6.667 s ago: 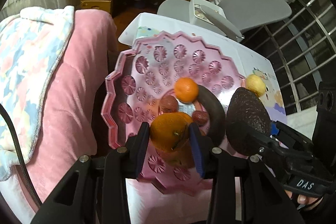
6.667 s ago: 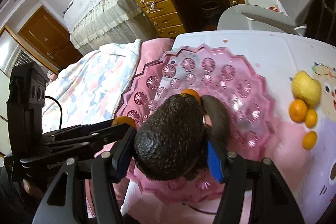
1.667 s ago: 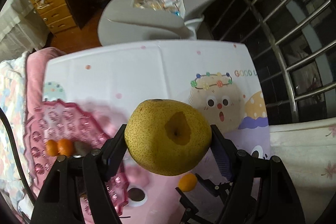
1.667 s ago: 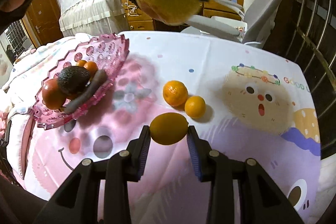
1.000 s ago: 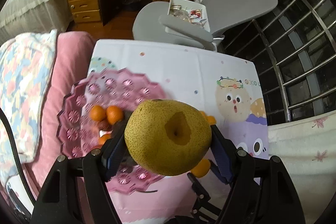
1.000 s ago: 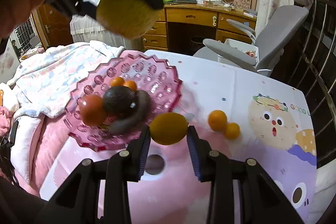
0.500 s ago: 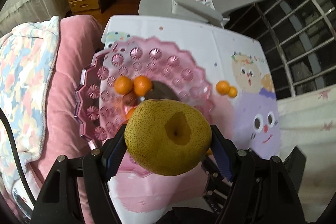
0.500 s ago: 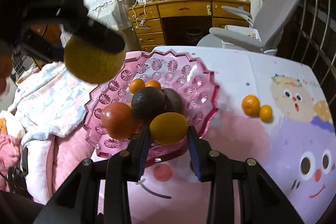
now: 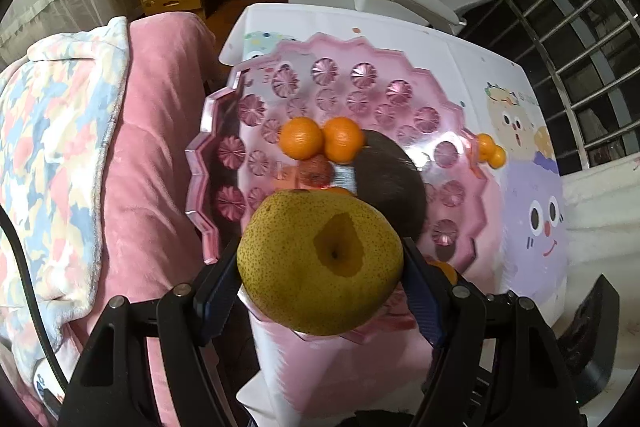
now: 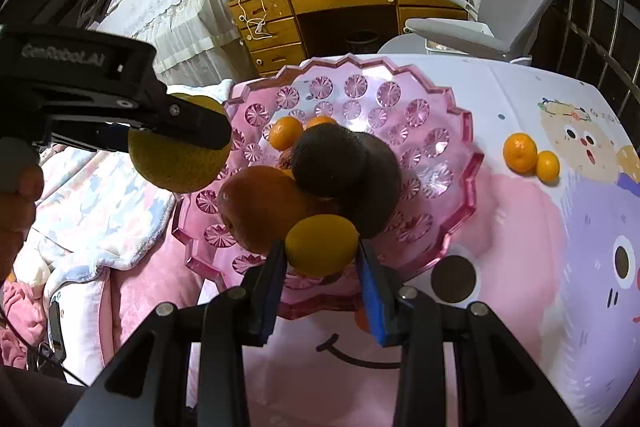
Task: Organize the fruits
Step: 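Carry the pear and small mandarin over the pink bowl, then open right tool to drop the mandarin while left tool holds pear above bowl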
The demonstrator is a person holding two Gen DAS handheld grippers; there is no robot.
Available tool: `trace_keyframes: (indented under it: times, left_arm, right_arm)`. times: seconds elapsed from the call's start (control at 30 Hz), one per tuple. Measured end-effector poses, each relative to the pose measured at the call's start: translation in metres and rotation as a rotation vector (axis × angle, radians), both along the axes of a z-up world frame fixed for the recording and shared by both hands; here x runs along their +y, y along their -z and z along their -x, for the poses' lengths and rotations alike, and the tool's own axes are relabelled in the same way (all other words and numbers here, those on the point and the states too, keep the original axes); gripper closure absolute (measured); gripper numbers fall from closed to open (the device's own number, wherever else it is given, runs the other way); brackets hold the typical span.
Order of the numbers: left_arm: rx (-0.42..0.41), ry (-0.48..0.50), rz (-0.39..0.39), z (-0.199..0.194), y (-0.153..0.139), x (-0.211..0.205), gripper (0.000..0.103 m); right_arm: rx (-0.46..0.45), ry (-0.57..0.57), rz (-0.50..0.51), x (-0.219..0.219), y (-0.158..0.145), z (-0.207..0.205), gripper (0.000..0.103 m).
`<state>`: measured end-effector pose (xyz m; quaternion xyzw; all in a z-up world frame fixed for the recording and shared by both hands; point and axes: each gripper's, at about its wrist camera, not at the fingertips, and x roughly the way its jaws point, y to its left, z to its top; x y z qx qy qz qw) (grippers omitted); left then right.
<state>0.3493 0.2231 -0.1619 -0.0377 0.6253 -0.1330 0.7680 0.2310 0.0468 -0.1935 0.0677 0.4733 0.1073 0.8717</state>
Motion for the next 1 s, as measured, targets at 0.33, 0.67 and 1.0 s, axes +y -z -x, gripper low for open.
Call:
trace_keyframes:
  times: [0.33, 0.67, 1.0]
  left_arm:
    - [-0.001, -0.028, 0.029, -0.008, 0.021, 0.018, 0.029]
    - [0.032, -0.072, 0.012, -0.004, 0.027, 0.020, 0.029]
    - [0.030, -0.177, 0.020, 0.017, 0.019, 0.026, 0.017]
  right_arm:
    - [0.035, 0.029, 0.020, 0.008, 0.009, -0.006, 0.066]
    - [0.068, 0.002, -0.006, 0.007, 0.011, -0.011, 0.063]
    - [0.052, -0.077, -0.041, 0.002, 0.003, -0.007, 0.037]
